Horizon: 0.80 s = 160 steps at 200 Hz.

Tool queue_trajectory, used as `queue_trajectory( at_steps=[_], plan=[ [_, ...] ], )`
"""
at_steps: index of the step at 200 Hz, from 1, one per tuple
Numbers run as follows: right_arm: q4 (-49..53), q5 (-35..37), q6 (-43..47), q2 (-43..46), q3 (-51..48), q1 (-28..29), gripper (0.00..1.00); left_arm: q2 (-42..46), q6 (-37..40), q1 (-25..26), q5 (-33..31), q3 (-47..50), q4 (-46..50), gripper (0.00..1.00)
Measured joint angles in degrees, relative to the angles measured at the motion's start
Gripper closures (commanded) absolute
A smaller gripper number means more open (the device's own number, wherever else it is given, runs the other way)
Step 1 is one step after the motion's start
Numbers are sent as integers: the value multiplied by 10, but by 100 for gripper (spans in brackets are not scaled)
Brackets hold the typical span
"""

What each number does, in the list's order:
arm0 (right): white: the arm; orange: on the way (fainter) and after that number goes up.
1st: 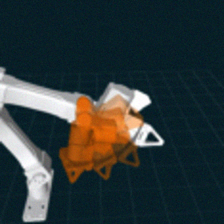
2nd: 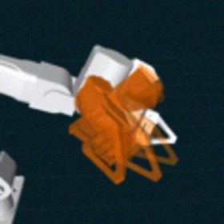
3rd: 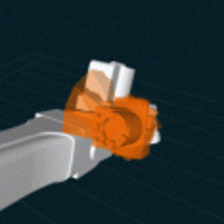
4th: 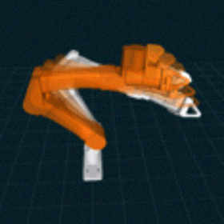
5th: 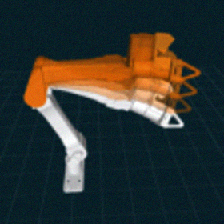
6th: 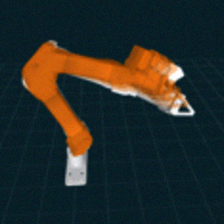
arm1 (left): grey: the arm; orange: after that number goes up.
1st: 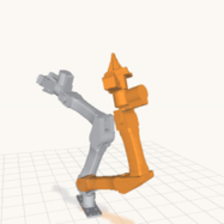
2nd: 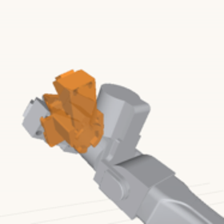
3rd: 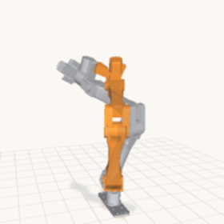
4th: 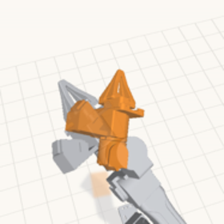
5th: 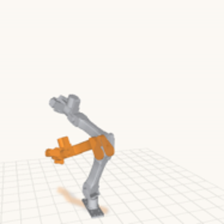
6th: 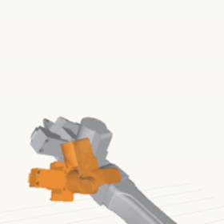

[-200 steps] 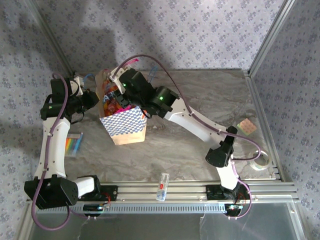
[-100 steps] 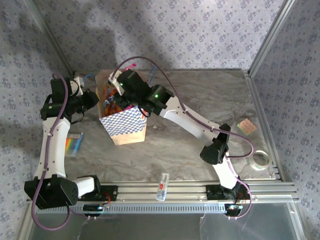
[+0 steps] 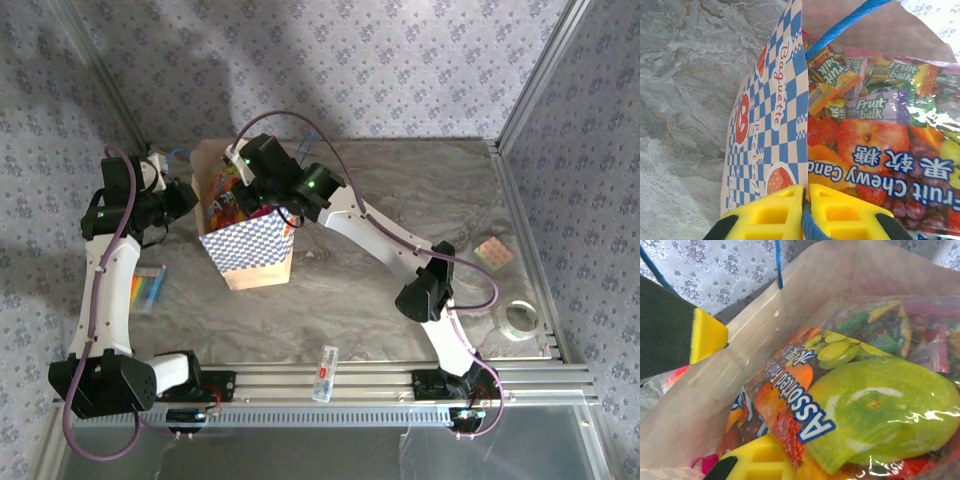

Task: Place the snacks into the paper bag

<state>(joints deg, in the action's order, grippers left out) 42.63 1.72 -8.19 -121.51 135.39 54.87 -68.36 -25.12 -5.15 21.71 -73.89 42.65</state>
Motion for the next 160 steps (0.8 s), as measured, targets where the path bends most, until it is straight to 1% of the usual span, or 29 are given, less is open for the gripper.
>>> queue_trajectory(
  at_steps=[59, 104, 125, 137, 153, 160],
  plan=[
    [0, -9, -5, -12, 0, -7, 100, 0, 0, 0, 0, 0, 0, 89],
    [-2, -20, -17, -14, -18, -26, 100, 0, 0, 0, 0, 0, 0, 89],
    [7, -13, -26, -14, -26, -37, 94, 0, 0, 0, 0, 0, 0, 89],
    [13, -3, -32, -14, -34, -42, 89, 0, 0, 0, 0, 0, 0, 89],
    [30, 13, -39, -14, -40, -47, 85, 0, 0, 0, 0, 0, 0, 89],
    [41, 23, -45, -14, -40, -48, 79, 0, 0, 0, 0, 0, 0, 89]
  ],
)
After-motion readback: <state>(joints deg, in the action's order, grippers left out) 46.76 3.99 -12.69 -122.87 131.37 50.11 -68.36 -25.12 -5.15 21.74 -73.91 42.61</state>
